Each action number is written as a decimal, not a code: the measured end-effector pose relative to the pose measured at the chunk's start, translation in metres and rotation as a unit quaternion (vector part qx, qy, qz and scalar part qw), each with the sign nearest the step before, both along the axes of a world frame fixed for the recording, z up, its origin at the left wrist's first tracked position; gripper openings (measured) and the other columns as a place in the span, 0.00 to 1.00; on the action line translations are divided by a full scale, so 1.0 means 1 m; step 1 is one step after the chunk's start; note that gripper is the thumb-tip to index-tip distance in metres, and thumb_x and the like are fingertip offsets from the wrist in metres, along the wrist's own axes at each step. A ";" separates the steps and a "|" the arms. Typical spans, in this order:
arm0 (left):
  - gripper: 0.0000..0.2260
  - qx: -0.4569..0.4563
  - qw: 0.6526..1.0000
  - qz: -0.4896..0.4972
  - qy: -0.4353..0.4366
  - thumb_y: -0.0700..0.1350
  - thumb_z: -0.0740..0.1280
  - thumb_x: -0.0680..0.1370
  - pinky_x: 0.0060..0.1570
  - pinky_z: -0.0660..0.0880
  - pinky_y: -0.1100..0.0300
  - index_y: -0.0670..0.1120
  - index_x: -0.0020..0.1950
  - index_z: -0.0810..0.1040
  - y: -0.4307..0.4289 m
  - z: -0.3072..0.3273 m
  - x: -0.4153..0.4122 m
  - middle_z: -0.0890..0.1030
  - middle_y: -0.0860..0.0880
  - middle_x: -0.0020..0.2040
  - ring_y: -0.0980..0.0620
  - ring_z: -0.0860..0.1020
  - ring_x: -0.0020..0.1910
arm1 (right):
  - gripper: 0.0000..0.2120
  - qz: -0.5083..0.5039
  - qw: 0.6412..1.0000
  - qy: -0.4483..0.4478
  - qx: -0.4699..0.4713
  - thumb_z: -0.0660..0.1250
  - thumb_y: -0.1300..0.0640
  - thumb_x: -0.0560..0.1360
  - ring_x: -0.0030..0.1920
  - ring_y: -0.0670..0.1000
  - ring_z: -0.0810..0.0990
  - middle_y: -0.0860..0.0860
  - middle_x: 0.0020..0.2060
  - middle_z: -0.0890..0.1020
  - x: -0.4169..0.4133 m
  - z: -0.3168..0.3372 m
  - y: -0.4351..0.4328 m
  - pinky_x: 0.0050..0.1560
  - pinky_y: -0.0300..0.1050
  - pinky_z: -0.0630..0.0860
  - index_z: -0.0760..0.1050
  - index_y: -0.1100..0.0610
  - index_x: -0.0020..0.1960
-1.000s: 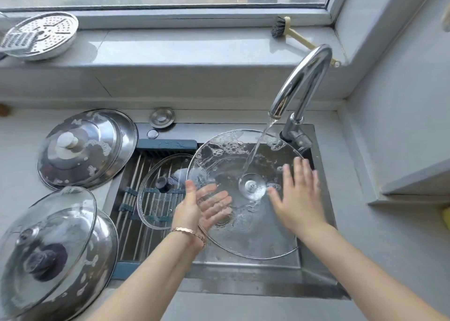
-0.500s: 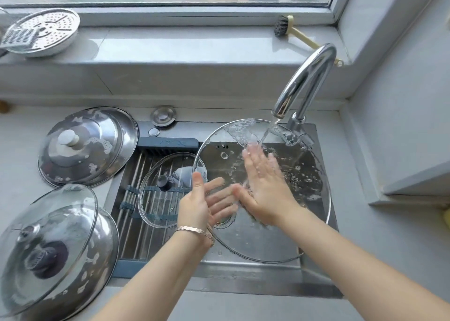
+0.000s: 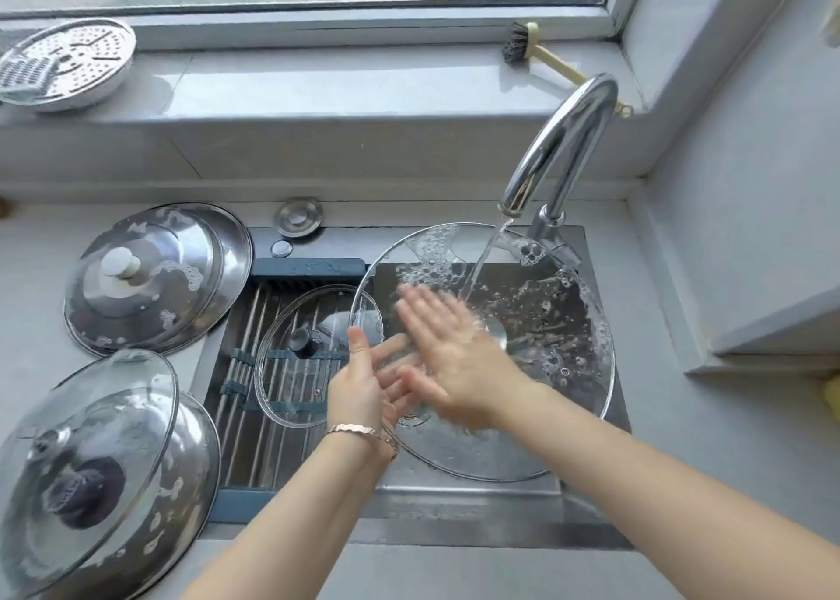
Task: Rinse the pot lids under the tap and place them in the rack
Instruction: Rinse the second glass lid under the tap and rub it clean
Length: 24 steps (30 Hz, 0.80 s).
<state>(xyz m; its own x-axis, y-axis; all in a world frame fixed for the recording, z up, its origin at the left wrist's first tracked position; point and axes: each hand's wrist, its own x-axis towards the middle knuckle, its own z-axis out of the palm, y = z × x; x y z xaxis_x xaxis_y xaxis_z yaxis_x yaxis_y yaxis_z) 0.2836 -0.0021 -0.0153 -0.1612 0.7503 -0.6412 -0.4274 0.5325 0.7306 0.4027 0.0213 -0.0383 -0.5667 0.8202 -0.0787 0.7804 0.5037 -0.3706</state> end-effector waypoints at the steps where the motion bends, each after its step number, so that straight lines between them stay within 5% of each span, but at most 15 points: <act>1: 0.22 -0.001 1.000 0.008 0.002 0.59 0.53 0.78 0.29 0.80 0.61 0.42 0.46 0.77 0.001 0.001 0.000 0.83 0.45 0.41 0.54 0.83 0.31 | 0.31 0.043 0.999 0.015 0.000 0.38 0.39 0.75 0.74 0.48 0.36 0.50 0.72 0.37 -0.006 0.000 -0.006 0.72 0.43 0.33 0.35 0.54 0.72; 5: 0.25 -0.008 1.000 0.002 0.007 0.60 0.52 0.78 0.31 0.80 0.64 0.42 0.44 0.79 0.005 -0.001 -0.007 0.84 0.45 0.38 0.54 0.83 0.31 | 0.30 0.159 0.986 0.044 0.011 0.45 0.43 0.79 0.75 0.50 0.47 0.51 0.74 0.50 0.004 -0.005 -0.029 0.74 0.45 0.40 0.51 0.58 0.75; 11: 0.24 -0.004 1.000 -0.028 0.013 0.58 0.53 0.78 0.27 0.80 0.58 0.40 0.44 0.77 -0.002 0.001 0.004 0.84 0.44 0.30 0.49 0.83 0.29 | 0.33 -0.035 0.999 -0.024 -0.002 0.32 0.41 0.72 0.73 0.47 0.32 0.46 0.70 0.33 0.002 0.004 0.006 0.72 0.45 0.32 0.36 0.51 0.75; 15: 0.22 -0.010 1.000 -0.023 0.012 0.57 0.54 0.79 0.25 0.79 0.59 0.42 0.43 0.79 -0.003 0.005 0.005 0.83 0.47 0.29 0.52 0.82 0.27 | 0.31 0.027 1.000 0.009 -0.002 0.37 0.42 0.75 0.73 0.44 0.35 0.45 0.72 0.36 -0.013 0.006 0.006 0.74 0.45 0.34 0.39 0.52 0.76; 20: 0.25 -0.019 0.998 -0.061 0.011 0.57 0.52 0.79 0.31 0.80 0.51 0.36 0.47 0.76 -0.005 0.005 0.000 0.83 0.37 0.35 0.44 0.83 0.30 | 0.32 -0.185 0.982 -0.028 -0.037 0.42 0.40 0.78 0.75 0.48 0.35 0.51 0.75 0.37 0.005 -0.001 0.034 0.72 0.46 0.32 0.36 0.55 0.76; 24: 0.22 -0.020 0.998 -0.052 0.019 0.55 0.54 0.79 0.28 0.80 0.52 0.38 0.45 0.76 -0.008 0.004 -0.001 0.83 0.40 0.31 0.45 0.83 0.29 | 0.35 -0.056 0.997 -0.002 -0.048 0.35 0.36 0.72 0.72 0.45 0.31 0.48 0.72 0.32 -0.007 -0.007 0.015 0.74 0.47 0.35 0.31 0.52 0.72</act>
